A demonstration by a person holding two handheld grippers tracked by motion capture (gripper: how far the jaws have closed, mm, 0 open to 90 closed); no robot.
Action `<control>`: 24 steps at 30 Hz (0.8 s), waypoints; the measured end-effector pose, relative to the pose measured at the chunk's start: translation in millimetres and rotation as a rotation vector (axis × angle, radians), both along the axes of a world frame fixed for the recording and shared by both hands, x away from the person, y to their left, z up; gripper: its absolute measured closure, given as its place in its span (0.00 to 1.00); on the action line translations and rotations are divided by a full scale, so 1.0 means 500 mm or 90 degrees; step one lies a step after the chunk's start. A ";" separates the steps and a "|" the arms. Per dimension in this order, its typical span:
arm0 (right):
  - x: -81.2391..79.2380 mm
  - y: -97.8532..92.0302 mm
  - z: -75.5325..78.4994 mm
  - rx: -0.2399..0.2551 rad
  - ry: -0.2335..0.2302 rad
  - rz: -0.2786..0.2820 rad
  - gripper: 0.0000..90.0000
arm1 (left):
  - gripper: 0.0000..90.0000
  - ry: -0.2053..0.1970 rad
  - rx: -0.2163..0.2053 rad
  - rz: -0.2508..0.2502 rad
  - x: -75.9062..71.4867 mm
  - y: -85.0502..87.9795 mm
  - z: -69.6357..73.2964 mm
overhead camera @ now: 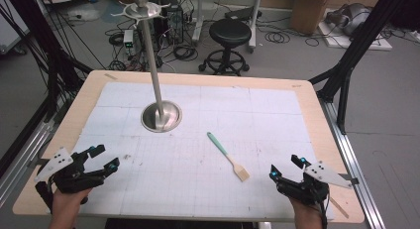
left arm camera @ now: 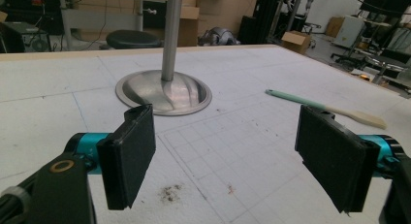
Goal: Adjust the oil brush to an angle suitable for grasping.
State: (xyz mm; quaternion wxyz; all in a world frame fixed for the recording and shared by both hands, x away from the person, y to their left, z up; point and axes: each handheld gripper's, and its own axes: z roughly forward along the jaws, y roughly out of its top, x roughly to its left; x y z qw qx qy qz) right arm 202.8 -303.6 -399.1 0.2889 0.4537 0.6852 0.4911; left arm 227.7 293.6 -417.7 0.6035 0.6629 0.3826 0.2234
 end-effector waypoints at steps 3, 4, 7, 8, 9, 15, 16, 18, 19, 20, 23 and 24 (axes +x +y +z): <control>-0.001 -0.001 -0.001 0.005 0.005 -0.005 0.23 | 0.25 0.001 -0.002 0.002 0.001 0.001 -0.001; 0.000 -0.002 -0.002 0.007 0.006 -0.007 0.23 | 0.25 0.005 -0.002 0.003 0.003 0.001 -0.002; 0.002 -0.002 -0.003 0.007 0.006 -0.006 0.23 | 0.25 0.006 -0.002 0.003 0.004 0.000 -0.002; 0.002 0.001 -0.002 0.007 0.008 -0.004 0.23 | 0.25 0.006 -0.003 0.002 0.003 -0.001 -0.002; 0.002 0.005 0.000 0.006 0.006 -0.003 0.23 | 0.25 0.006 -0.003 0.002 0.003 -0.001 -0.002; 0.008 0.031 0.005 0.005 0.007 0.010 0.22 | 0.26 0.009 -0.003 -0.002 0.001 -0.001 -0.003; 0.013 0.046 0.007 0.009 0.009 0.013 0.21 | 0.26 0.008 -0.002 -0.003 0.001 -0.001 -0.002; 0.017 0.055 0.009 0.007 0.010 0.019 0.21 | 0.26 0.008 -0.003 -0.005 0.001 -0.002 -0.002; 0.027 0.071 0.013 0.000 0.010 0.023 0.19 | 0.26 0.008 -0.003 -0.007 0.000 -0.002 -0.002; 0.027 0.071 0.013 0.000 0.010 0.023 0.19 | 0.26 0.008 -0.003 -0.007 0.000 -0.002 -0.002; 0.049 0.102 0.018 -0.009 0.020 0.038 0.19 | 0.26 0.007 -0.006 -0.010 -0.003 -0.001 -0.002; 0.049 0.102 0.018 -0.009 0.020 0.038 0.19 | 0.26 0.007 -0.006 -0.010 -0.003 -0.001 -0.002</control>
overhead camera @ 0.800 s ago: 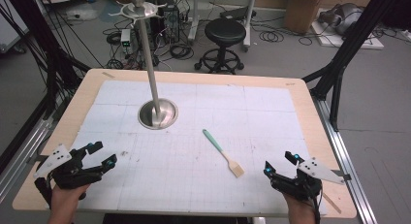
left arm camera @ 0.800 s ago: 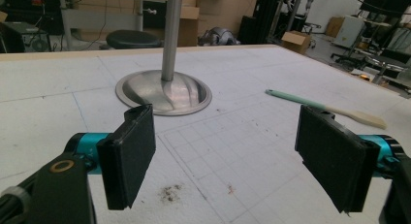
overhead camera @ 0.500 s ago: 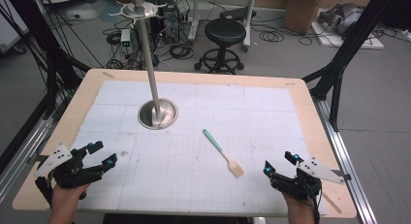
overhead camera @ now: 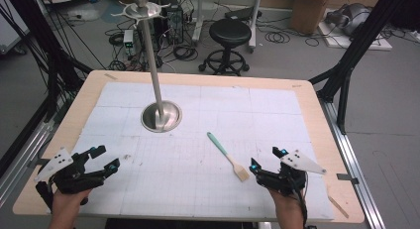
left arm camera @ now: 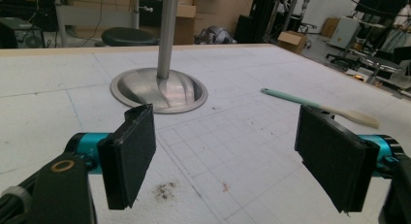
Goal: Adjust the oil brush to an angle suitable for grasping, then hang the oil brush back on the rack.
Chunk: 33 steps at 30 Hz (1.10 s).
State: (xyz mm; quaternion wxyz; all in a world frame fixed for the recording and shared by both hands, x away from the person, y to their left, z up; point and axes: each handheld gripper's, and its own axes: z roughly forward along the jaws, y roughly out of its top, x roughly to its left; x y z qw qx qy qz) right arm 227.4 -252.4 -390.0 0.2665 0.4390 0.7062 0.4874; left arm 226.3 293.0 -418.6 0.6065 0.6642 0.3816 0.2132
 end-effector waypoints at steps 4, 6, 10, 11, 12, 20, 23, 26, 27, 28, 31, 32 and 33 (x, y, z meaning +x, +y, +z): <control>0.028 0.039 -0.001 -0.014 0.027 0.036 0.19 | 0.26 0.003 -0.001 0.000 0.000 0.003 -0.001; 0.037 0.049 -0.003 -0.019 0.031 0.037 0.19 | 0.26 0.004 -0.006 0.002 0.000 0.005 -0.002; 0.058 0.067 -0.006 -0.011 0.054 0.048 0.28 | 0.26 0.008 -0.007 0.001 -0.001 0.011 -0.005; 0.058 0.067 -0.006 -0.011 0.054 0.048 0.28 | 0.26 0.008 -0.007 0.001 -0.001 0.011 -0.005; 0.061 0.070 -0.007 -0.006 0.057 0.049 0.28 | 0.26 0.010 -0.008 0.003 -0.001 0.011 -0.005; 0.084 0.087 -0.023 -0.029 0.079 0.047 0.19 | 0.27 0.015 -0.011 0.006 -0.002 0.011 -0.004; 0.088 0.087 -0.028 -0.033 0.086 0.051 0.18 | 0.27 0.019 -0.006 0.004 0.000 0.012 -0.006; 0.092 0.091 -0.033 -0.038 0.099 0.056 0.19 | 0.27 0.018 -0.009 0.002 -0.001 0.014 -0.005; 0.092 0.091 -0.033 -0.038 0.099 0.056 0.19 | 0.27 0.018 -0.009 0.002 -0.001 0.014 -0.005; 0.093 0.095 -0.036 -0.037 0.108 0.072 0.28 | 0.27 0.017 -0.013 0.004 -0.001 0.014 -0.005; 0.096 0.098 -0.040 -0.037 0.119 0.079 0.32 | 0.27 0.019 -0.013 0.004 0.000 0.014 -0.005; 0.098 0.098 -0.043 -0.039 0.124 0.075 0.32 | 0.27 0.019 -0.013 0.004 0.000 0.014 -0.005; 0.100 0.099 -0.047 -0.041 0.129 0.072 0.32 | 0.27 0.019 -0.014 0.004 -0.001 0.014 -0.005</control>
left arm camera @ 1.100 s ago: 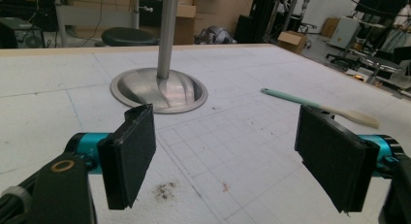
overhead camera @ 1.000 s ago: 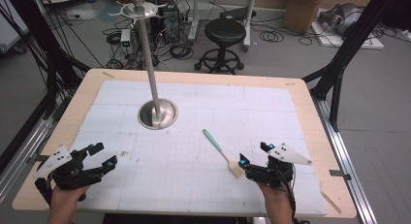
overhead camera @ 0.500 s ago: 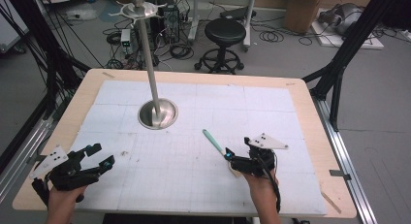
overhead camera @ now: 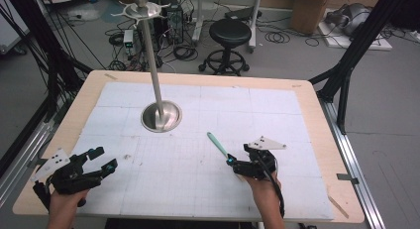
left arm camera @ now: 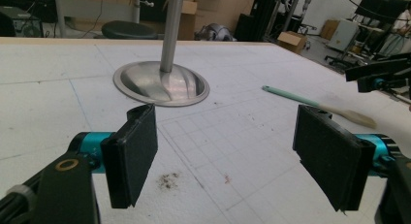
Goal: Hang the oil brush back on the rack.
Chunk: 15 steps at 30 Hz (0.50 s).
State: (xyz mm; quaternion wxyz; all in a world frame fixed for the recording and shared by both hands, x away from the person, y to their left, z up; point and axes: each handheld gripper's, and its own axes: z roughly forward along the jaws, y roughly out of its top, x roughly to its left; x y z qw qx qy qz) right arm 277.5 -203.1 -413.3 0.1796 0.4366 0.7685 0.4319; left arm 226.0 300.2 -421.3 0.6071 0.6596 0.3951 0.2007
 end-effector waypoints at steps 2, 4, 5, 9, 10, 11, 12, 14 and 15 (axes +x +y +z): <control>0.002 0.001 -0.004 -0.005 0.006 -0.002 0.34 | 0.27 0.000 0.000 -0.001 0.000 0.000 0.000; 0.005 0.002 -0.013 -0.014 0.017 0.006 0.40 | 0.27 0.002 0.001 -0.001 -0.001 0.000 -0.001; 0.009 0.008 -0.022 -0.029 0.027 0.014 0.44 | 0.27 0.002 0.003 -0.001 -0.001 0.000 -0.001; 0.018 0.020 -0.037 -0.059 0.045 0.026 0.50 | 0.27 0.001 0.003 -0.003 -0.001 -0.002 0.001; 0.018 0.020 -0.037 -0.059 0.045 0.026 0.50 | 0.27 0.002 0.004 -0.003 -0.002 -0.003 0.001; 0.025 0.025 -0.044 -0.065 0.054 0.031 0.54 | 0.27 0.003 0.007 -0.005 -0.003 -0.006 0.001; 0.025 0.025 -0.044 -0.065 0.054 0.031 0.54 | 0.27 0.003 0.007 -0.005 -0.003 -0.006 0.001; 0.032 0.027 -0.048 -0.067 0.063 0.041 0.59 | 0.27 0.004 0.008 -0.007 -0.003 -0.008 0.001; 0.038 0.028 -0.052 -0.068 0.068 0.043 0.63 | 0.27 0.004 0.007 -0.008 -0.003 -0.007 0.001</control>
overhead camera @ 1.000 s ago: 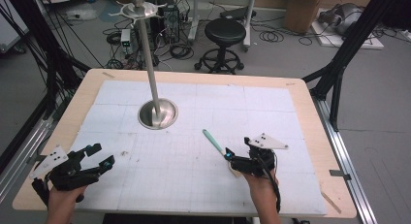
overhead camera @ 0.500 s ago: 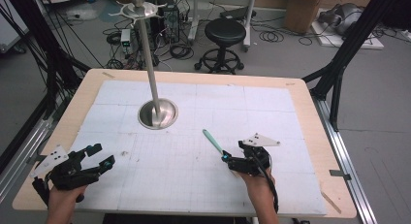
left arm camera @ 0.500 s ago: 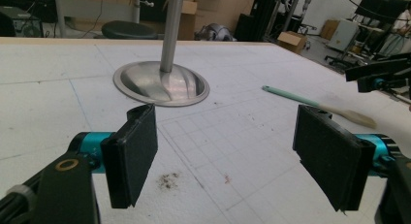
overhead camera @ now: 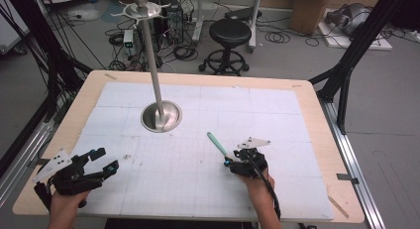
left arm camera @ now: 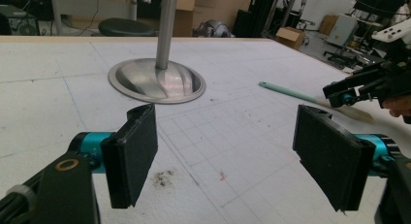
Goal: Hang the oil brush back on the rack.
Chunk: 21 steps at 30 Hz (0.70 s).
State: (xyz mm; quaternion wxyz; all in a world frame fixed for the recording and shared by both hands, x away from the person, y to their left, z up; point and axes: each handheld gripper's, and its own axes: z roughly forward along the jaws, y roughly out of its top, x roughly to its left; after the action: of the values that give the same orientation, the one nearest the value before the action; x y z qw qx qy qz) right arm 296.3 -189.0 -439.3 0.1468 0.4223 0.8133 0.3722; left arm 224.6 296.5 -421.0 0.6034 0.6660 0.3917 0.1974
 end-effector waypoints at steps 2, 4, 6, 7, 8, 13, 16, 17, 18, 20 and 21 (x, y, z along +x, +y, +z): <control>0.004 -0.001 -0.002 -0.006 0.000 0.002 0.65 | 0.27 0.001 0.001 0.000 0.000 0.000 0.000; 0.008 0.000 -0.005 -0.008 0.005 0.006 0.65 | 0.27 0.004 0.002 0.000 0.001 0.001 -0.002; 0.013 0.001 -0.007 -0.017 0.005 0.010 0.68 | 0.27 0.005 0.003 -0.001 0.001 0.001 -0.002; 0.013 0.001 -0.007 -0.017 0.005 0.010 0.68 | 0.27 0.005 0.003 -0.002 0.001 0.000 -0.002; 0.014 0.002 -0.006 -0.035 -0.001 0.015 0.73 | 0.27 0.004 0.003 -0.002 0.001 0.000 -0.002; 0.015 0.008 -0.004 -0.050 -0.002 0.029 0.82 | 0.27 0.008 0.005 -0.005 0.002 -0.004 -0.003; 0.013 0.018 0.000 -0.071 0.000 0.042 0.90 | 0.28 0.010 0.008 -0.006 0.003 -0.006 -0.005; 0.013 0.018 0.000 -0.071 0.000 0.042 0.90 | 0.28 0.011 0.008 -0.007 0.003 -0.007 -0.005; 0.018 0.015 0.002 -0.052 0.023 0.032 0.91 | 0.28 0.012 0.011 -0.008 0.003 -0.008 -0.005; 0.020 0.013 0.002 -0.044 0.029 0.027 0.92 | 0.28 0.012 0.011 -0.008 0.003 -0.008 -0.005; 0.020 0.013 0.002 -0.044 0.029 0.027 0.92 | 0.28 0.012 0.012 -0.009 0.003 -0.009 -0.005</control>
State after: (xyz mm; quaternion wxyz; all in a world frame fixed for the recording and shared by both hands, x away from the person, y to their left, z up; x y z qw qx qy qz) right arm 306.4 -182.4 -438.5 0.1346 0.4078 0.8378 0.3372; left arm 226.3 292.3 -423.7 0.5945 0.6764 0.3906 0.1907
